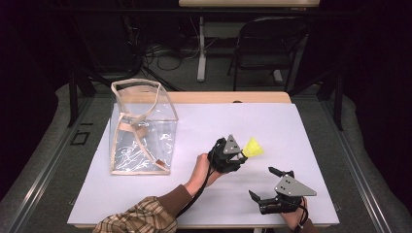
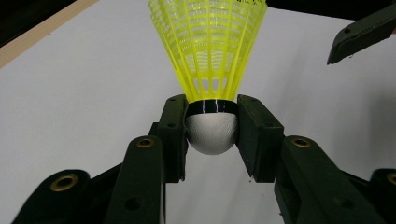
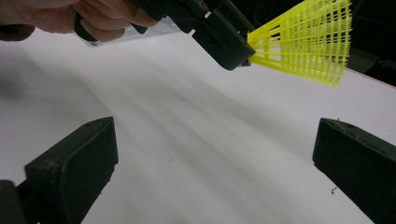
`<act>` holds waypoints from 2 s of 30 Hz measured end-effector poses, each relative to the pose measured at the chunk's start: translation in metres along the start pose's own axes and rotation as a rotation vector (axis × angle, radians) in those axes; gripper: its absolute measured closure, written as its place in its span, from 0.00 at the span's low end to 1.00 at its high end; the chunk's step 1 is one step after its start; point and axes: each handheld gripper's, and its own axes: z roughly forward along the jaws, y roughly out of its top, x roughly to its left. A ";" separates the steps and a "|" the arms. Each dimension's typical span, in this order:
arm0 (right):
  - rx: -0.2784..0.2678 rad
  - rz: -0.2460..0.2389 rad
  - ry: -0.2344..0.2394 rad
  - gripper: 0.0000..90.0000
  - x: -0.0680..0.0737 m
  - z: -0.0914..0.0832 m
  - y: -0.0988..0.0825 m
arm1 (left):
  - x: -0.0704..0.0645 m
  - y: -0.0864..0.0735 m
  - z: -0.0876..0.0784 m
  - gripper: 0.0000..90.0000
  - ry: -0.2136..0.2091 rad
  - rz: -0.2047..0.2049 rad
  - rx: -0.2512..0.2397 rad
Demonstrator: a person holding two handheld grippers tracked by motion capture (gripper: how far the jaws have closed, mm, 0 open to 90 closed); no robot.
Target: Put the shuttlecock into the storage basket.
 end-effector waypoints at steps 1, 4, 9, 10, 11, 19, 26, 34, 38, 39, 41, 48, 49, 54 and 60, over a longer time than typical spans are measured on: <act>0.001 -0.001 0.000 0.00 0.000 0.000 0.000 | 0.000 0.001 -0.001 0.72 0.002 0.000 -0.001; 0.001 0.002 0.001 0.00 0.000 0.000 0.000 | 0.001 0.002 -0.002 0.72 0.004 0.000 -0.004; -0.004 0.011 0.000 0.00 0.000 0.001 0.000 | 0.003 0.006 -0.004 0.72 0.004 0.002 -0.007; -0.004 0.011 0.000 0.00 0.000 0.001 0.000 | 0.003 0.006 -0.004 0.72 0.004 0.002 -0.007; 0.007 0.013 0.003 0.00 -0.001 0.002 -0.001 | 0.004 0.007 -0.006 0.72 0.005 0.001 -0.013; 0.000 0.012 0.003 0.00 -0.001 0.002 -0.001 | 0.009 0.013 -0.013 0.72 0.019 -0.004 -0.022; 0.014 0.018 0.002 0.00 0.000 0.004 -0.001 | 0.016 0.018 -0.020 0.72 0.031 -0.011 -0.050; 0.005 0.013 0.007 0.00 0.000 0.003 -0.001 | 0.017 0.018 -0.016 0.72 0.028 -0.022 -0.043; 0.007 0.022 0.009 0.00 0.000 0.003 -0.002 | 0.019 0.021 -0.021 0.72 0.045 -0.005 -0.041; 0.009 0.020 0.011 0.00 0.000 0.003 -0.001 | 0.020 0.022 -0.021 0.72 0.050 -0.004 -0.043; 0.006 0.013 0.012 0.00 0.001 0.002 0.000 | 0.024 0.023 -0.023 0.72 0.056 -0.011 -0.044; 0.007 0.016 0.014 0.00 0.001 0.003 -0.001 | 0.030 0.023 -0.024 0.72 0.068 -0.022 -0.052; 0.007 0.015 0.013 0.00 0.001 0.002 -0.001 | 0.030 0.023 -0.024 0.72 0.067 -0.027 -0.054; 0.008 0.016 0.013 0.00 0.001 0.002 -0.001 | 0.031 0.024 -0.026 0.72 0.075 -0.023 -0.058; 0.007 0.013 0.014 0.00 0.001 0.003 0.000 | 0.037 0.026 -0.033 0.72 0.092 -0.024 -0.064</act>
